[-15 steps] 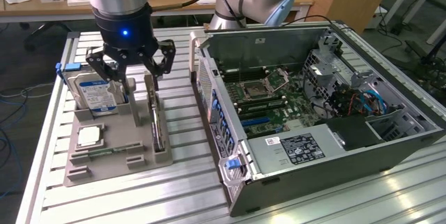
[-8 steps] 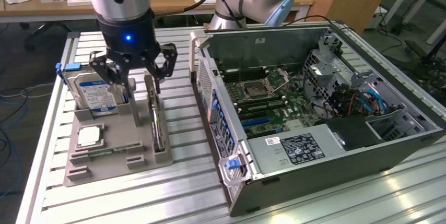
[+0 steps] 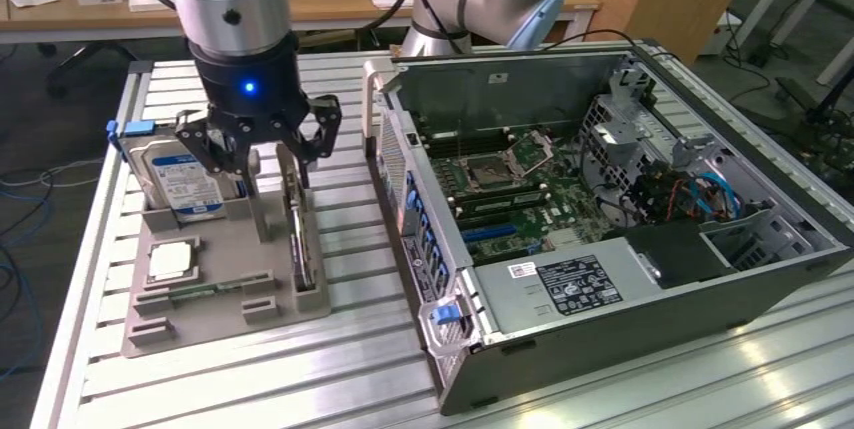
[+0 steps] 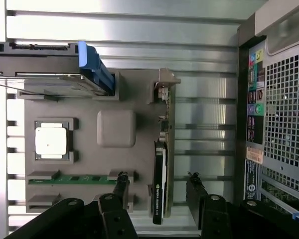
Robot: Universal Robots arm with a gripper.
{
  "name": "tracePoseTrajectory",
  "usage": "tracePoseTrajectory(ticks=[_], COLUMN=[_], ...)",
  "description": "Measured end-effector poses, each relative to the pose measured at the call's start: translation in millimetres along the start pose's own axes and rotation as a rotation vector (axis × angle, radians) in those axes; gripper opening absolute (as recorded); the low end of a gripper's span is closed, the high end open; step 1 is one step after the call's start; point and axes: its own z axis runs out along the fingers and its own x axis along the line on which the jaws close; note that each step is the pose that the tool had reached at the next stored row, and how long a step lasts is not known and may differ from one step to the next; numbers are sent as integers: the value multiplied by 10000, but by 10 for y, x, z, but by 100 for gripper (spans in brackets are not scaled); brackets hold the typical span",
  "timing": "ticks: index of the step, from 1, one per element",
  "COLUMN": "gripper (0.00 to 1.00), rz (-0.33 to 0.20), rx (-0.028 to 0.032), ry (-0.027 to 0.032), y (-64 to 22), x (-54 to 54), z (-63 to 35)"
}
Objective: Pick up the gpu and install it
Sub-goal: 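Pick up the gpu and move the gpu toward the slot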
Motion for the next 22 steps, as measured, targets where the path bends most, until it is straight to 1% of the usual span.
tracePoseTrajectory(ticks=[11,22], gripper=[59,59], rz=[1,1], rx=[0,-1], ry=[0,0], y=[-43,-55], x=[-41,-56], z=[125,236])
